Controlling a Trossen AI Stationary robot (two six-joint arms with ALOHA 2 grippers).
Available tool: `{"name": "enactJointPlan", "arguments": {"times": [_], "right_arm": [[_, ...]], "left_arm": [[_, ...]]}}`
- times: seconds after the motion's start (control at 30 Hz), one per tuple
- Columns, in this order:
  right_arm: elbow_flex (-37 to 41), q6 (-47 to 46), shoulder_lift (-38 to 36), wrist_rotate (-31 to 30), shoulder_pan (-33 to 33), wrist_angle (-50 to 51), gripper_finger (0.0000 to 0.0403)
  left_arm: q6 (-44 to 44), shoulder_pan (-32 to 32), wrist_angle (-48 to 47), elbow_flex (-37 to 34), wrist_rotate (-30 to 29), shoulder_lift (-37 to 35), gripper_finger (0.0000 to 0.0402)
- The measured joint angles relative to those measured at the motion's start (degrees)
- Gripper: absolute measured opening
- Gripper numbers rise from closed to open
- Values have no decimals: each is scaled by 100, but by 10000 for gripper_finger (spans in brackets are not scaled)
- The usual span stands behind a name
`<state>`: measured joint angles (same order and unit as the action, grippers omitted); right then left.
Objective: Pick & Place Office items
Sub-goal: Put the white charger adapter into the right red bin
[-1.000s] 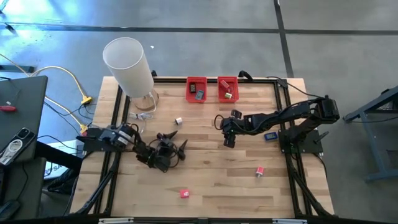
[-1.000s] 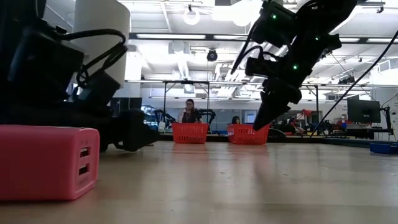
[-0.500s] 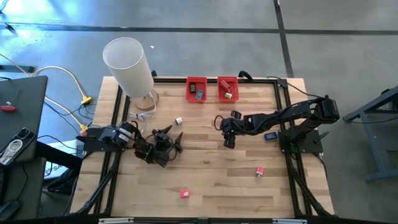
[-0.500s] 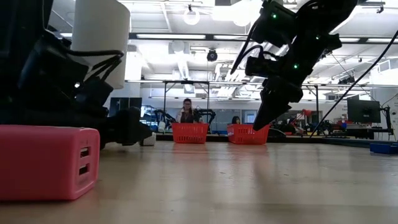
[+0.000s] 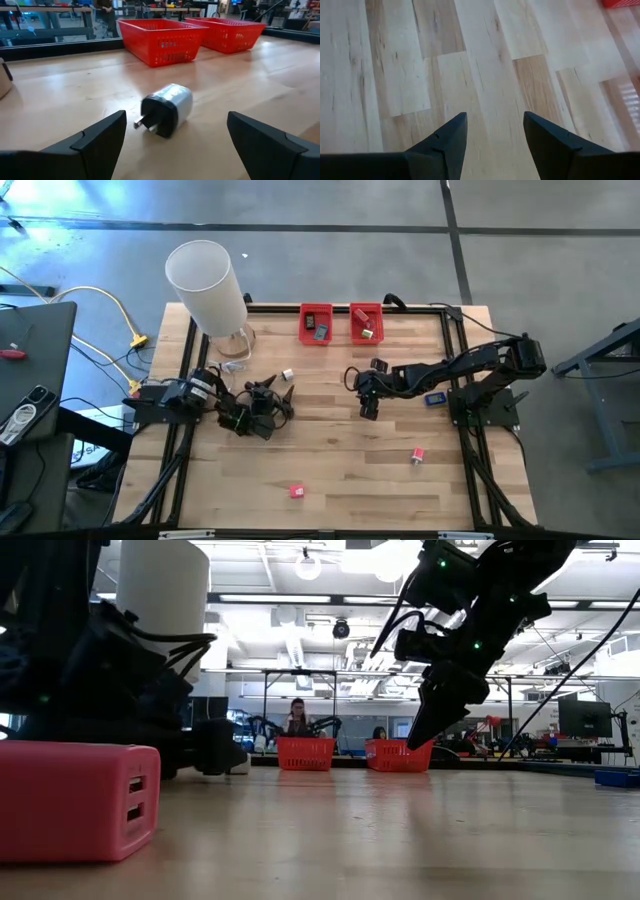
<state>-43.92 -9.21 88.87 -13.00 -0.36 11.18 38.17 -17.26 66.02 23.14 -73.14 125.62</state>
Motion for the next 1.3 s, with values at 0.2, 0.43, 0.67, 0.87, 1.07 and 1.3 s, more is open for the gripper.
{"name": "enactJointPlan", "arguments": {"times": [0.2, 0.43, 0.67, 0.87, 1.07, 1.3], "right_arm": [[0, 0, 1, 8, 0, -5, 183], [0, -2, 0, 9, 0, -35, 183], [0, -153, 0, 10, 0, -37, 183], [0, -230, 0, 10, 0, -107, 183], [0, -315, 1, 0, 0, -170, 183], [0, -451, 1, -1, 0, -177, 183]], "left_arm": [[-72, 316, 13, -29, 405, -7, 337], [-271, 537, 50, -36, 606, -7, 337], [-509, 674, 185, -42, 823, -7, 337], [-900, 687, 223, -44, 856, -7, 337], [-1051, 825, 281, -44, 1069, -9, 323], [-1357, 1126, 416, -44, 1784, -22, 272]]}}
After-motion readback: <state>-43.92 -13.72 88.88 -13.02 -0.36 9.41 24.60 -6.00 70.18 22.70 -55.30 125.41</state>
